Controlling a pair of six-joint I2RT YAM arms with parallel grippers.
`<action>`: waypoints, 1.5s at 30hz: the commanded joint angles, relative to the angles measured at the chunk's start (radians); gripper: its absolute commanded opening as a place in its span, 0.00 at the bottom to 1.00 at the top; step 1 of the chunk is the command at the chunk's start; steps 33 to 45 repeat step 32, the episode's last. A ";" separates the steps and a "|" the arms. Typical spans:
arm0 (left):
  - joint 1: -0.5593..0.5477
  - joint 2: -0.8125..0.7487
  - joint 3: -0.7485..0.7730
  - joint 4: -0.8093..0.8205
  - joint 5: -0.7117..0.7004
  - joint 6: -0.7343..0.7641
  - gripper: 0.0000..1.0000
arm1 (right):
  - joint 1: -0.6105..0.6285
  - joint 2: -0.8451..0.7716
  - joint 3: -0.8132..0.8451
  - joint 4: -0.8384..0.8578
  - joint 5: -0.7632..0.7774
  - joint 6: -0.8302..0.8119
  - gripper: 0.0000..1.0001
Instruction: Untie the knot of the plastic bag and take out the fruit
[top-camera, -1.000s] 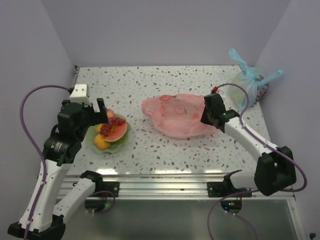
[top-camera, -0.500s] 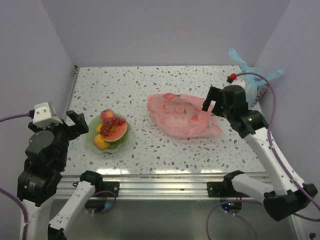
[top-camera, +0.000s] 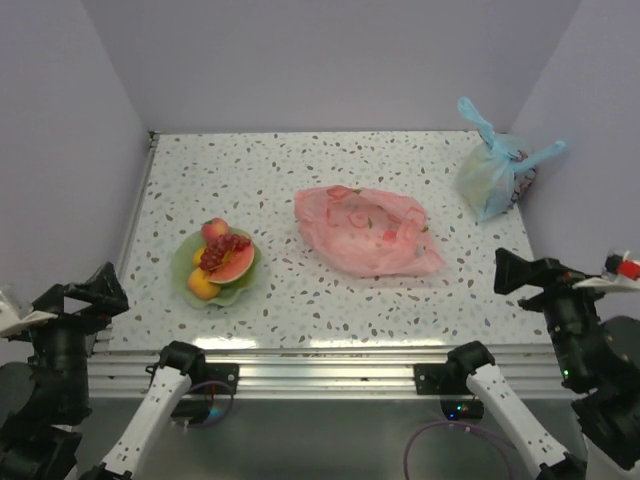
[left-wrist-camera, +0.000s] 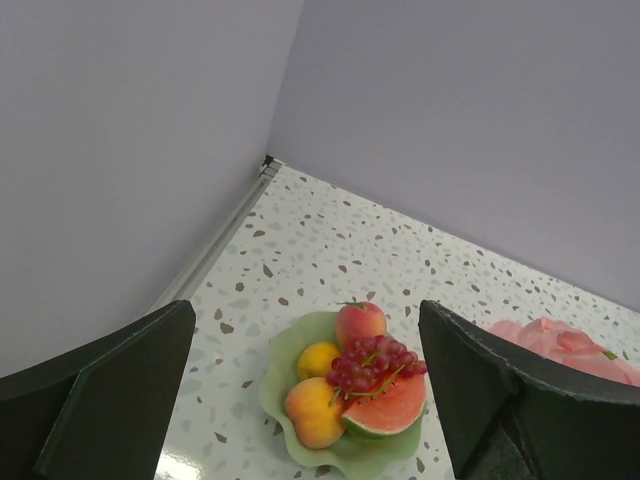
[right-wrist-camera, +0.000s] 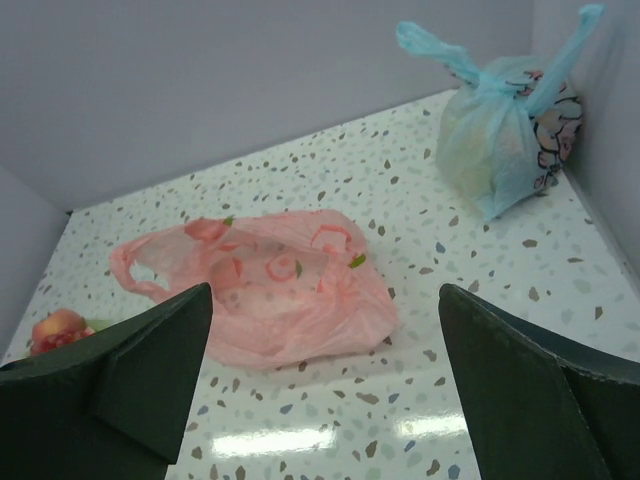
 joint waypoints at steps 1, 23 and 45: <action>0.005 -0.055 0.020 -0.037 -0.018 -0.017 1.00 | -0.005 -0.104 -0.014 -0.058 0.075 -0.063 0.99; 0.005 -0.165 0.011 -0.248 0.054 -0.135 1.00 | -0.005 -0.353 -0.051 -0.218 0.053 -0.039 0.99; 0.005 -0.141 0.014 -0.250 0.065 -0.126 1.00 | -0.004 -0.342 -0.066 -0.210 0.029 -0.016 0.99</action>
